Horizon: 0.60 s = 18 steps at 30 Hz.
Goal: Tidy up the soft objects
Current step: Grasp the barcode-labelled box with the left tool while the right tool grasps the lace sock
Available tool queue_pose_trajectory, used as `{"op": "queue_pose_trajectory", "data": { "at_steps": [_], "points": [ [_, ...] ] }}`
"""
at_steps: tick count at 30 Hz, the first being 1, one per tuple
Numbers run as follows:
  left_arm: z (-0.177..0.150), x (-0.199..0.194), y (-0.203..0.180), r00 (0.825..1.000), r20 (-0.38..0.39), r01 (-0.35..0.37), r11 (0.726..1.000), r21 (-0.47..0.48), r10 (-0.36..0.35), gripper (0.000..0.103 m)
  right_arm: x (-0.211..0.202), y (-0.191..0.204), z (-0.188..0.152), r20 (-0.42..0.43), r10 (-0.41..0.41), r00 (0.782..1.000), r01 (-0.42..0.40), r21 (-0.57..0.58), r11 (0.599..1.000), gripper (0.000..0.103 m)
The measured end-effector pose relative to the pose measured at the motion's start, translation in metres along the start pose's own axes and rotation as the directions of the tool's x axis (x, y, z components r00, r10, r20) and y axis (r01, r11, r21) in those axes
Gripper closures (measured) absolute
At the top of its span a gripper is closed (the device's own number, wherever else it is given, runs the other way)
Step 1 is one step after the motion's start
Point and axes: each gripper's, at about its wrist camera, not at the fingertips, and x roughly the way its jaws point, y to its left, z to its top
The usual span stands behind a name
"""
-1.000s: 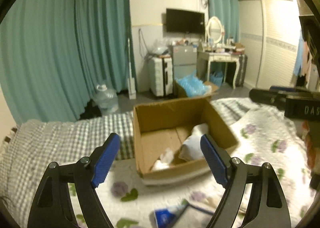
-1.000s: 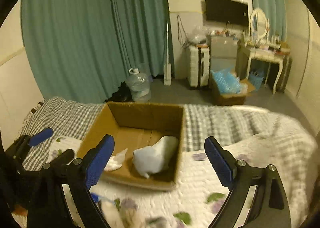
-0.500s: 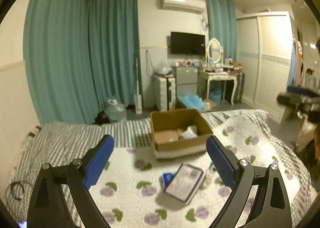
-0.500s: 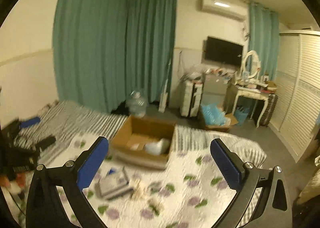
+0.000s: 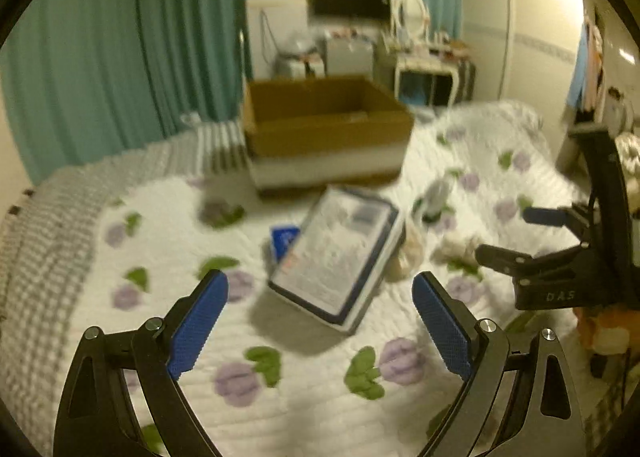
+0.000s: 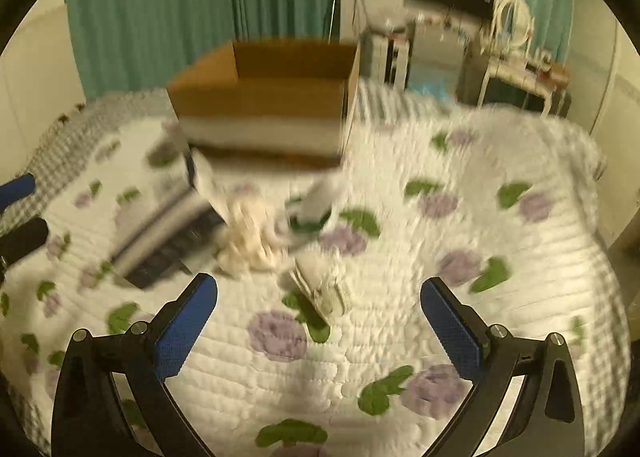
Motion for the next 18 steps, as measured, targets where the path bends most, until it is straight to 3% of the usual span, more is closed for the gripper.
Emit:
{"op": "queue_pose_trajectory", "data": {
  "at_steps": [5,7,9,12,15,18],
  "points": [
    [-0.011,0.048,-0.005,0.995,-0.089,0.046,0.999,0.005,-0.045,0.008,0.043,-0.009,-0.001,-0.077,0.090,0.993,-0.087,0.047,0.995,0.013],
    [-0.010,0.059,-0.002,0.993,-0.100,0.057,0.998,0.018,-0.055,0.008,0.062,-0.015,-0.002,-0.107,0.116,0.987,-0.107,0.090,0.990,0.023],
    [-0.008,0.069,-0.001,0.991,-0.107,0.081,0.996,0.030,-0.077,0.008,0.074,-0.022,-0.001,-0.125,0.129,0.984,-0.112,0.137,0.984,0.046],
    [-0.008,0.083,0.001,0.986,-0.124,0.116,0.992,0.040,-0.110,0.008,0.083,-0.031,0.000,-0.128,0.159,0.979,-0.132,0.200,0.971,0.050],
    [-0.008,0.096,-0.001,0.987,-0.125,0.108,0.992,0.068,-0.099,0.010,0.083,-0.032,0.000,-0.128,0.150,0.980,-0.122,0.206,0.971,0.053],
    [-0.008,0.094,-0.001,0.984,-0.103,0.149,0.987,0.065,-0.142,0.012,0.079,-0.029,0.002,-0.118,0.135,0.984,-0.110,0.196,0.974,0.055]
  ]
}}
